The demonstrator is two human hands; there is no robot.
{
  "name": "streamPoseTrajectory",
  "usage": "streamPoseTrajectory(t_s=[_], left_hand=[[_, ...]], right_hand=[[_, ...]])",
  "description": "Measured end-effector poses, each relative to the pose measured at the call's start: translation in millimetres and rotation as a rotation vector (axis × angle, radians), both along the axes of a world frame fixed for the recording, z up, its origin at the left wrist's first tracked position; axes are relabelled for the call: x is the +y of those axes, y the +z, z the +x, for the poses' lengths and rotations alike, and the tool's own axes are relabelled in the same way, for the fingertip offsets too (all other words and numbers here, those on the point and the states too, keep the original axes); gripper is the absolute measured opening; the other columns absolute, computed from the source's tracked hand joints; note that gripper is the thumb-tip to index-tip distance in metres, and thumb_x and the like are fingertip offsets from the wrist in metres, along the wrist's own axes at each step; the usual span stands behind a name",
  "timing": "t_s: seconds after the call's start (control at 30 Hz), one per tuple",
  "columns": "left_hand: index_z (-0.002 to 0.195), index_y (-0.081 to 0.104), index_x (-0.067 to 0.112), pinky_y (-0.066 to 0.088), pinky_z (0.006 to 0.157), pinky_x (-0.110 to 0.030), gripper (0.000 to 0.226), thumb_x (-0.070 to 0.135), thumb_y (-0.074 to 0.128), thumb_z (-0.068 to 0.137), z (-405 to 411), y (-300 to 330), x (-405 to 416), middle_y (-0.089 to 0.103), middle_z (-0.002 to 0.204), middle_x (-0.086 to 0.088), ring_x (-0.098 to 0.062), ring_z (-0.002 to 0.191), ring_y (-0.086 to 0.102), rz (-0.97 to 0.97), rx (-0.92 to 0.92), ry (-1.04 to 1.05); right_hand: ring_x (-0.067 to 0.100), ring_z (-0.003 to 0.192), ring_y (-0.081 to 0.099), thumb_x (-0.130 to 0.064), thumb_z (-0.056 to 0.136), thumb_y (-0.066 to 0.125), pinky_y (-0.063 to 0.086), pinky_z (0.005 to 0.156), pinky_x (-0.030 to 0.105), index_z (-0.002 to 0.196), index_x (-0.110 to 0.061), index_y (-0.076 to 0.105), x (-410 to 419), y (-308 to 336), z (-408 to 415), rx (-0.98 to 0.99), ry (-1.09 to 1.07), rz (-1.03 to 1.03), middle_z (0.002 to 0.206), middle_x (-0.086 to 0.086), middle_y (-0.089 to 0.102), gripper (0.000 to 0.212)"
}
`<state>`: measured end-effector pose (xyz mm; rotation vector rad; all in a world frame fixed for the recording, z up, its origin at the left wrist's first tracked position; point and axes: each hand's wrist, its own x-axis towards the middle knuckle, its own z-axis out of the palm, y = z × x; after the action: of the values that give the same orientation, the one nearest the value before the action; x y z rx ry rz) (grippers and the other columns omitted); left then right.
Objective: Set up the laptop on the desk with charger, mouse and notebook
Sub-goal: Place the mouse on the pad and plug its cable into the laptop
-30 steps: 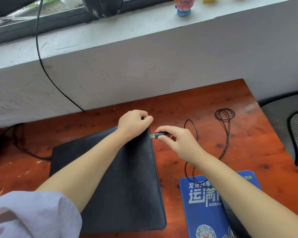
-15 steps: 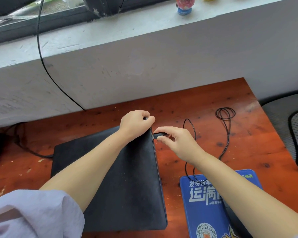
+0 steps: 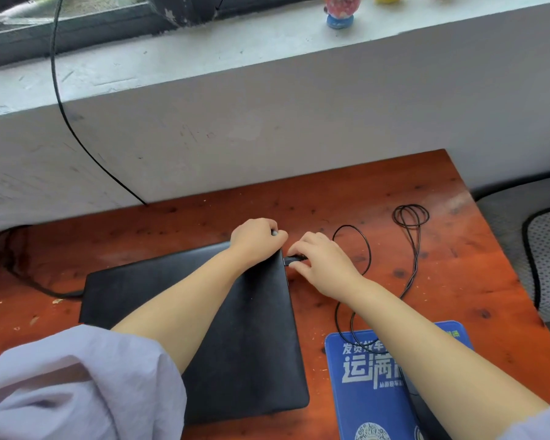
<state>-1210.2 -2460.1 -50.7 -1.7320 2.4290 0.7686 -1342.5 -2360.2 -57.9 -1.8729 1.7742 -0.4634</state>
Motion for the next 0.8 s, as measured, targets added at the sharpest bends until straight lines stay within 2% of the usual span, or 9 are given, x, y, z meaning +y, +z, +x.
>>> streamPoseTrajectory(t_s=[0.1,0.2,0.37,0.43,0.5,0.6,0.8], left_hand=[[0.061,0.049,0.017,0.035,0.06,-0.028,0.023,0.031,0.046,0.08,-4,-14,1,0.055,0.073,0.002,-0.025,0.078,0.056,-0.022,-0.002,-0.016],[0.074,0.055,0.013,0.041,0.069,-0.033,0.019,0.028,0.047,0.083,-7,-24,4,0.059,0.091,-0.006,-0.026,0.089,0.054,-0.056,-0.002,-0.02],[0.081,0.044,0.014,0.039,0.066,-0.034,0.023,0.033,0.056,0.084,-2,-27,8,0.055,0.092,-0.007,-0.026,0.087,0.051,-0.106,0.084,0.029],[0.087,0.048,0.012,0.042,0.071,-0.036,0.026,0.037,0.056,0.086,4,-21,10,0.056,0.097,-0.008,-0.026,0.092,0.051,-0.087,0.076,-0.003],[0.102,0.054,0.01,0.046,0.083,-0.041,0.032,0.038,0.054,0.088,14,-14,13,0.057,0.107,-0.01,-0.029,0.103,0.05,-0.078,0.025,-0.041],[0.12,0.051,0.011,0.043,0.093,-0.042,0.037,0.033,0.051,0.09,41,2,25,0.053,0.119,-0.011,-0.03,0.112,0.046,-0.118,-0.005,-0.047],[0.123,0.048,0.011,0.042,0.098,-0.043,0.035,0.023,0.047,0.09,74,25,71,0.053,0.125,-0.011,-0.027,0.118,0.043,-0.073,0.045,-0.096]], right_hand=[[0.022,0.106,0.047,-0.03,0.089,0.056,0.037,0.089,0.036,0.11,-0.022,0.062,-2,-12,0,0.033,-0.016,0.018,0.109,-0.001,0.058,0.024],[0.022,0.106,0.046,-0.032,0.089,0.056,0.035,0.088,0.035,0.11,-0.023,0.062,-3,-22,-1,0.06,-0.012,0.035,0.109,-0.001,0.058,0.024],[0.021,0.105,0.047,-0.033,0.089,0.055,0.036,0.087,0.036,0.11,-0.025,0.062,-3,-29,0,0.066,-0.03,0.036,0.108,-0.001,0.058,0.023],[0.022,0.107,0.047,-0.032,0.089,0.055,0.036,0.087,0.037,0.113,-0.025,0.06,-2,-27,2,0.082,-0.035,0.048,0.109,-0.001,0.058,0.025],[0.023,0.111,0.045,-0.032,0.088,0.056,0.036,0.089,0.037,0.118,-0.025,0.056,3,-22,2,0.113,-0.055,0.069,0.114,0.0,0.056,0.031],[0.024,0.117,0.043,-0.032,0.088,0.057,0.035,0.093,0.038,0.125,-0.024,0.051,18,-5,0,0.148,-0.111,0.059,0.123,0.002,0.053,0.038],[0.023,0.119,0.043,-0.031,0.09,0.054,0.036,0.095,0.038,0.126,-0.023,0.05,85,28,-12,0.231,-0.264,0.043,0.125,0.002,0.053,0.037]])
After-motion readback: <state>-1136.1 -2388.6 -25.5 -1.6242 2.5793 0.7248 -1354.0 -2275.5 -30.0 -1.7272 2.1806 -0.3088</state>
